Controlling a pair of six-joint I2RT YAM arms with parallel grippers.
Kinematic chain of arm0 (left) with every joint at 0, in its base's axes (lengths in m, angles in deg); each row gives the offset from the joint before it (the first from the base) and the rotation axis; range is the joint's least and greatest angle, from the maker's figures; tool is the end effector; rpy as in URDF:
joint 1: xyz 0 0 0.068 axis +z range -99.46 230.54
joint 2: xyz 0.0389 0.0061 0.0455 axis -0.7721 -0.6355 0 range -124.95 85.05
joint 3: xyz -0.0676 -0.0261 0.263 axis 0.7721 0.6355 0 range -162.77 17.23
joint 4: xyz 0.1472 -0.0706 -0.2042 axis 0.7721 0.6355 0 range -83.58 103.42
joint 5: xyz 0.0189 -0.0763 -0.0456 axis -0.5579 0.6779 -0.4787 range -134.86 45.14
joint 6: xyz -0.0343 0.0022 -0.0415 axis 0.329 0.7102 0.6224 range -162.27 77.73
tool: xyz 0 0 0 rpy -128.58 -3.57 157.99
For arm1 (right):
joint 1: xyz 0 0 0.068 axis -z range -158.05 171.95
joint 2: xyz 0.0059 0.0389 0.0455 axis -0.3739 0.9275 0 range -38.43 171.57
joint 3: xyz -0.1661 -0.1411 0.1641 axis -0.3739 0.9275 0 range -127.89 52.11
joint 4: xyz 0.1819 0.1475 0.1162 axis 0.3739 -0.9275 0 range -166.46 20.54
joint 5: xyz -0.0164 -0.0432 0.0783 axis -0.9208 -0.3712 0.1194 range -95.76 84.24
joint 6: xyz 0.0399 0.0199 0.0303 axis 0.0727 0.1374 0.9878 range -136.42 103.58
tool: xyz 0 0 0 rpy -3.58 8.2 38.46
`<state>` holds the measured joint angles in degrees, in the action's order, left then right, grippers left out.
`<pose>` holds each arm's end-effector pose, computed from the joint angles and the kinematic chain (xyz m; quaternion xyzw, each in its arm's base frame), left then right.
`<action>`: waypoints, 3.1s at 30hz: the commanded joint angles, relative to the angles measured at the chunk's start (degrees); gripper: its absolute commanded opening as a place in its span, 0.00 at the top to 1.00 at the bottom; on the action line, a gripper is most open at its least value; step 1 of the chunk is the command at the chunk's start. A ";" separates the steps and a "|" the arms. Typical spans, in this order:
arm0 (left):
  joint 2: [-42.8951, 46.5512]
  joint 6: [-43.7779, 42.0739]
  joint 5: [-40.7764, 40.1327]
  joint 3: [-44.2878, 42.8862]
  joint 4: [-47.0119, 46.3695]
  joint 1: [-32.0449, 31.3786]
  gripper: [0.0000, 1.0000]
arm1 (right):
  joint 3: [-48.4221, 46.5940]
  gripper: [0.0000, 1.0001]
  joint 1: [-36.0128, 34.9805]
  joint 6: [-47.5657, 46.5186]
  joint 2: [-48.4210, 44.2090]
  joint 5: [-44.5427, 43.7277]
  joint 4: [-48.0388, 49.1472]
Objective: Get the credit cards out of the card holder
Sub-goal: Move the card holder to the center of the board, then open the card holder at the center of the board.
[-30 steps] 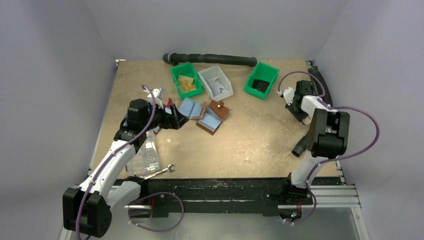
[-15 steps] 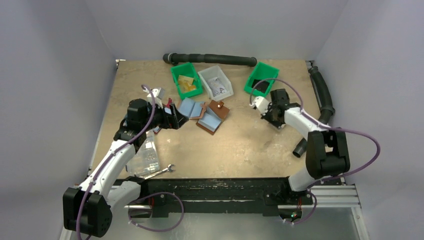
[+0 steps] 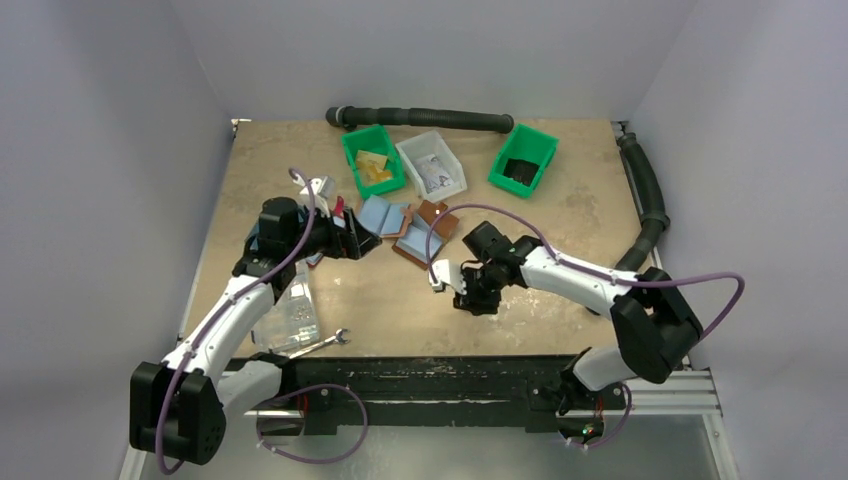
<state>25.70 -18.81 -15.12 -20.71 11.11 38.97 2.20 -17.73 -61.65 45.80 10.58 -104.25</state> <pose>0.2213 -0.0633 0.2609 0.0502 0.8298 -0.3616 0.4222 0.2000 0.1789 0.1865 -0.6762 0.7008 0.1309 0.1860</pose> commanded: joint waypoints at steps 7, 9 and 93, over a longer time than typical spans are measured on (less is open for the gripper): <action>-1.75 10.37 -2.08 2.65 -7.38 -10.78 0.06 | -3.76 0.31 11.90 -0.67 -13.07 24.54 -7.80; -2.89 12.71 -6.47 2.68 -8.93 -17.45 0.06 | -2.66 0.30 15.89 1.36 -14.35 26.78 -5.32; -47.18 47.54 -30.00 6.90 -45.06 -42.40 0.28 | 0.35 0.51 9.00 21.61 1.73 2.48 11.58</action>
<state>-17.43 27.18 -45.59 -14.19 -41.21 -2.82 3.03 -7.00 -40.80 46.17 15.92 -94.08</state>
